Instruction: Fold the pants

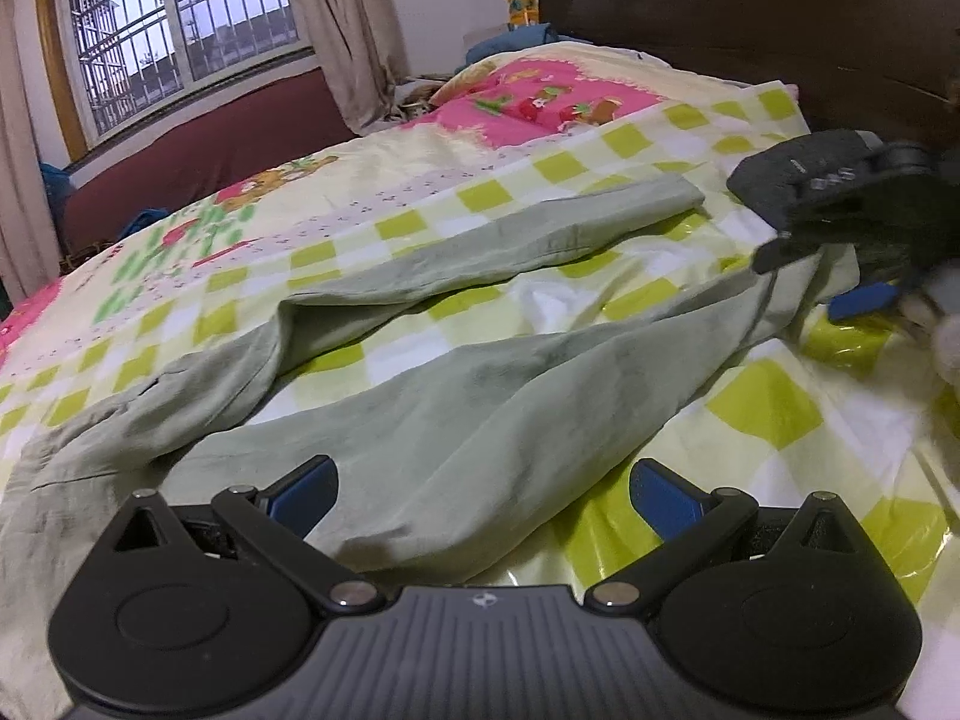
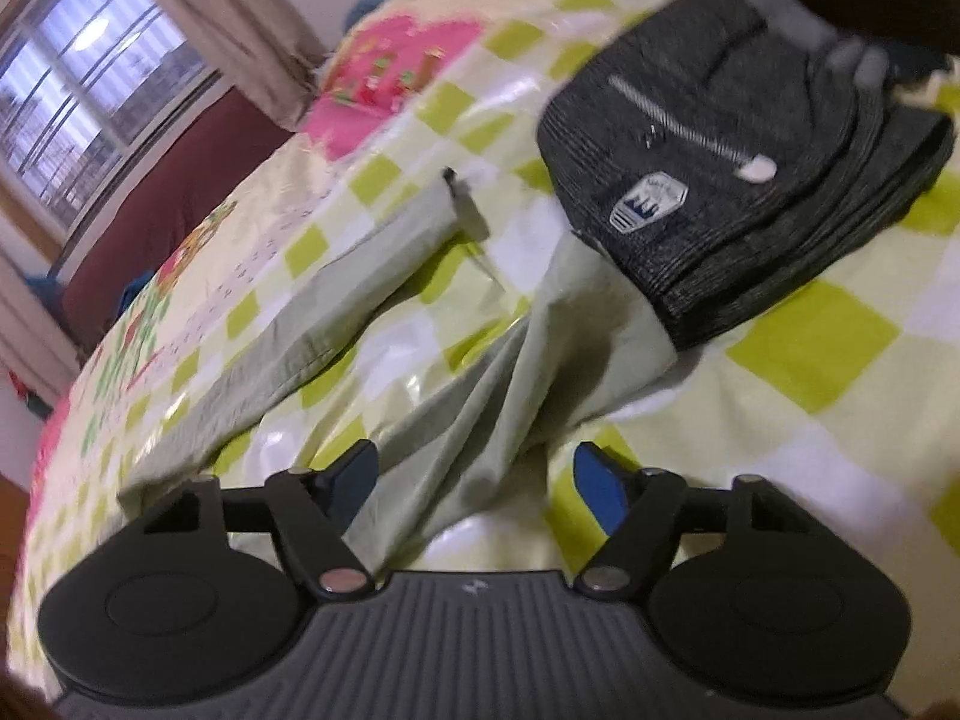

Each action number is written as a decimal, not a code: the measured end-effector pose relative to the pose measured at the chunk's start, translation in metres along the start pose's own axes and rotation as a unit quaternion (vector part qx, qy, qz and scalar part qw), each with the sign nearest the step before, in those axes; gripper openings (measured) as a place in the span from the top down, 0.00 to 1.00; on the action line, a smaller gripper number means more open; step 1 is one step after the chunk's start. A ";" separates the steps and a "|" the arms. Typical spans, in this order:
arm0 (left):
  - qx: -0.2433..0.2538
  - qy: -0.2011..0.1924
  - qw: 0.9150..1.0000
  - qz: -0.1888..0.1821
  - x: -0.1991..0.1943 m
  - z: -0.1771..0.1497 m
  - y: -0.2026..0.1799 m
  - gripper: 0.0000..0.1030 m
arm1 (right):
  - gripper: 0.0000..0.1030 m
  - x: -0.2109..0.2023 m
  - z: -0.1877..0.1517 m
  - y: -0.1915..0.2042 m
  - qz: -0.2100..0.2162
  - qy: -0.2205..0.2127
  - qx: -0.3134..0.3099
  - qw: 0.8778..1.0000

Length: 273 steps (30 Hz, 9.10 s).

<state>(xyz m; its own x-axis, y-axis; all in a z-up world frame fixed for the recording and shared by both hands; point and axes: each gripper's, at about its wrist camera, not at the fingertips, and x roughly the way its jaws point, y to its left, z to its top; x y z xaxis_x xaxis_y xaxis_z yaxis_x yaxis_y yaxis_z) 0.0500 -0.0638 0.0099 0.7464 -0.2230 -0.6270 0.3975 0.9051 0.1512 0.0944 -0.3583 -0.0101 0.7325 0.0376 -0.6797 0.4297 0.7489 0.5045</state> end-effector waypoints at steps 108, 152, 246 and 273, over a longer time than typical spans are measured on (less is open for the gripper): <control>0.039 0.053 0.997 -0.039 -0.041 -0.045 0.072 0.00 | 0.81 -0.117 0.009 -0.028 -0.133 -0.106 -0.068 0.983; 0.017 0.129 0.992 0.002 0.109 -0.012 0.394 0.48 | 0.56 0.216 -0.094 0.369 0.163 0.247 -0.633 0.715; -0.013 0.053 0.983 -0.174 -0.015 -0.060 0.099 0.45 | 0.99 0.177 0.015 0.222 -0.074 0.100 -0.188 0.974; 0.138 0.049 0.974 -0.170 -0.033 -0.047 -0.017 0.45 | 0.89 -0.077 -0.005 -0.078 0.028 0.017 0.081 0.996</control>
<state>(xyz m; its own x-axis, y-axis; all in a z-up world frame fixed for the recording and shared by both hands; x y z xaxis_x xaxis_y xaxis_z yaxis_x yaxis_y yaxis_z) -0.0066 -0.0552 -0.0083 0.4967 -0.4454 -0.7449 0.7518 0.6497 0.1128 0.0019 -0.4161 -0.0003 0.7408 0.0996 -0.6643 0.4705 0.6288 0.6191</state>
